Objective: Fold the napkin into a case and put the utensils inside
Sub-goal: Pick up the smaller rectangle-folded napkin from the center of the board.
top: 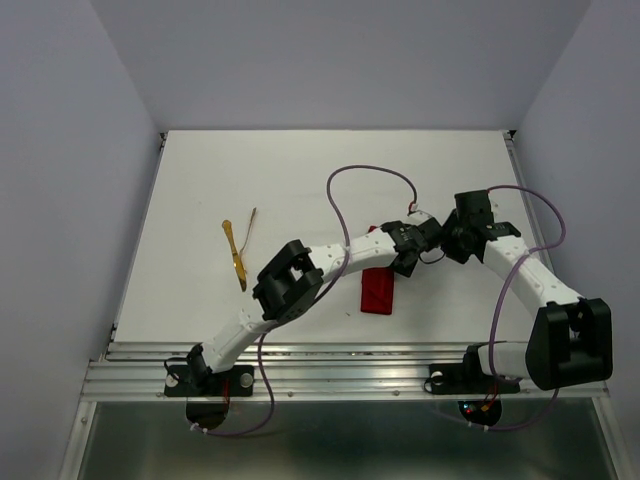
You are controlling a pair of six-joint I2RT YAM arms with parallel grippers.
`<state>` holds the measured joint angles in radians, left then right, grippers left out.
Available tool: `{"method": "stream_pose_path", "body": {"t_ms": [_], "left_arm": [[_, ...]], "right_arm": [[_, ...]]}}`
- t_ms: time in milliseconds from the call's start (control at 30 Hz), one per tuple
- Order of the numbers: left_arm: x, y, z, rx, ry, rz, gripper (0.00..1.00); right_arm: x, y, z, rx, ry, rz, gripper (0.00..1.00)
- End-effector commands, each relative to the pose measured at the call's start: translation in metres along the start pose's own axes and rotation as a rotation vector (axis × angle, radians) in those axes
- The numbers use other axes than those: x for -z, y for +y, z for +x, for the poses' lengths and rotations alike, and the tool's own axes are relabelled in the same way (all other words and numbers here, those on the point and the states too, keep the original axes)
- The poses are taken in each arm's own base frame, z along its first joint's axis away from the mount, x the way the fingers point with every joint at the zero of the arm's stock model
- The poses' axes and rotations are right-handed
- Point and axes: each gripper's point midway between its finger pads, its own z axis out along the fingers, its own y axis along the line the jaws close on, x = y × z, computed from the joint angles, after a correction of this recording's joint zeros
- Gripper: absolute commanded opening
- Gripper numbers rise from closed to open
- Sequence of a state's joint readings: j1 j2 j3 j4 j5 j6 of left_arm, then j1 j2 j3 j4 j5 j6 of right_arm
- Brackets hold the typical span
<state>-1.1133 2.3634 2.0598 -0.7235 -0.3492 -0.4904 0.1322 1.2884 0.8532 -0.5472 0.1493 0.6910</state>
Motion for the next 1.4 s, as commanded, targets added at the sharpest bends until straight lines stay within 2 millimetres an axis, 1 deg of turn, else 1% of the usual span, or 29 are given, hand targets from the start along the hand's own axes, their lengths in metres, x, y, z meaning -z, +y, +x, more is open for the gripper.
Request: {"method": "stream_pose_path", "body": {"t_ms": [0, 167, 300, 367, 500, 533, 567, 600, 667, 700, 767, 833, 867, 900, 933, 967, 1000, 1033, 1067, 1100, 1167, 1233, 1300, 1333, 1367], "left_arm": [[0.001, -0.001, -0.004, -0.015, -0.010, -0.023, 0.56], [-0.010, -0.001, 0.007, -0.026, 0.019, -0.030, 0.55], [-0.014, -0.002, 0.012, -0.026, 0.034, -0.028, 0.45], [-0.016, -0.002, 0.014, -0.027, 0.037, -0.031, 0.35], [-0.016, 0.000, 0.015, -0.032, 0.040, -0.035, 0.25], [-0.016, 0.001, 0.014, -0.035, 0.040, -0.038, 0.20], [-0.015, 0.001, 0.013, -0.040, 0.038, -0.036, 0.19], [-0.014, 0.002, 0.013, -0.044, 0.036, -0.036, 0.15], [-0.012, 0.002, 0.009, -0.047, 0.032, -0.018, 0.00], [-0.010, 0.002, 0.006, -0.046, 0.028, -0.006, 0.00], [0.003, -0.001, -0.002, -0.048, 0.011, 0.049, 0.00], [0.009, -0.004, -0.008, -0.062, -0.010, 0.103, 0.00], [0.024, -0.007, -0.018, -0.050, -0.027, 0.165, 0.00], [0.028, -0.009, -0.025, -0.036, -0.049, 0.202, 0.00], [0.039, -0.011, -0.026, -0.036, -0.046, 0.257, 0.00], [0.036, -0.011, -0.024, -0.035, -0.036, 0.276, 0.00], [0.046, -0.009, -0.037, -0.014, -0.068, 0.311, 0.00], [0.051, -0.010, -0.039, -0.011, -0.075, 0.337, 0.00], [0.058, -0.011, -0.040, -0.013, -0.076, 0.376, 0.00], [0.059, -0.009, -0.044, -0.006, -0.083, 0.393, 0.00], [0.067, -0.014, -0.044, -0.007, -0.073, 0.461, 0.00], [0.069, -0.013, -0.047, -0.002, -0.074, 0.487, 0.00], [0.073, -0.016, -0.048, -0.006, -0.077, 0.528, 0.00], [0.075, -0.018, -0.046, -0.009, -0.067, 0.561, 0.00], [0.080, -0.019, -0.048, -0.011, -0.076, 0.584, 0.00]], "right_arm": [[0.002, 0.006, -0.009, 0.012, -0.021, -0.016, 0.51], [0.002, 0.005, -0.009, 0.014, -0.020, -0.015, 0.51], [0.004, 0.006, -0.009, 0.012, -0.023, -0.019, 0.51], [0.004, 0.006, -0.008, 0.012, -0.021, -0.021, 0.51], [0.004, 0.006, -0.008, 0.010, -0.020, -0.022, 0.51], [0.004, 0.006, -0.007, 0.009, -0.020, -0.024, 0.51], [0.004, 0.006, -0.008, 0.009, -0.021, -0.023, 0.51], [0.005, 0.006, -0.008, 0.010, -0.021, -0.025, 0.51], [0.005, 0.006, -0.008, 0.008, -0.022, -0.026, 0.51], [0.005, 0.006, -0.008, 0.010, -0.022, -0.026, 0.51], [0.006, 0.006, -0.008, 0.008, -0.026, -0.026, 0.51], [0.008, 0.005, -0.010, 0.004, -0.035, -0.025, 0.51], [0.008, 0.004, -0.011, 0.002, -0.042, -0.020, 0.51], [0.009, 0.004, -0.012, -0.002, -0.048, -0.017, 0.51], [0.010, 0.003, -0.013, -0.011, -0.058, -0.015, 0.51], [0.012, 0.002, -0.015, -0.017, -0.067, -0.011, 0.51], [0.014, 0.000, -0.018, -0.025, -0.085, -0.003, 0.51], [0.016, 0.000, -0.020, -0.036, -0.098, -0.004, 0.51], [0.021, 0.000, -0.023, -0.042, -0.114, -0.013, 0.51], [0.022, 0.000, -0.025, -0.047, -0.125, -0.013, 0.51], [0.027, 0.000, -0.029, -0.063, -0.143, -0.011, 0.51], [0.034, -0.001, -0.035, -0.087, -0.178, -0.008, 0.50], [0.041, -0.004, -0.043, -0.108, -0.222, -0.002, 0.50], [0.049, -0.004, -0.048, -0.120, -0.250, -0.016, 0.50], [0.054, -0.003, -0.051, -0.125, -0.267, -0.022, 0.50]]}}
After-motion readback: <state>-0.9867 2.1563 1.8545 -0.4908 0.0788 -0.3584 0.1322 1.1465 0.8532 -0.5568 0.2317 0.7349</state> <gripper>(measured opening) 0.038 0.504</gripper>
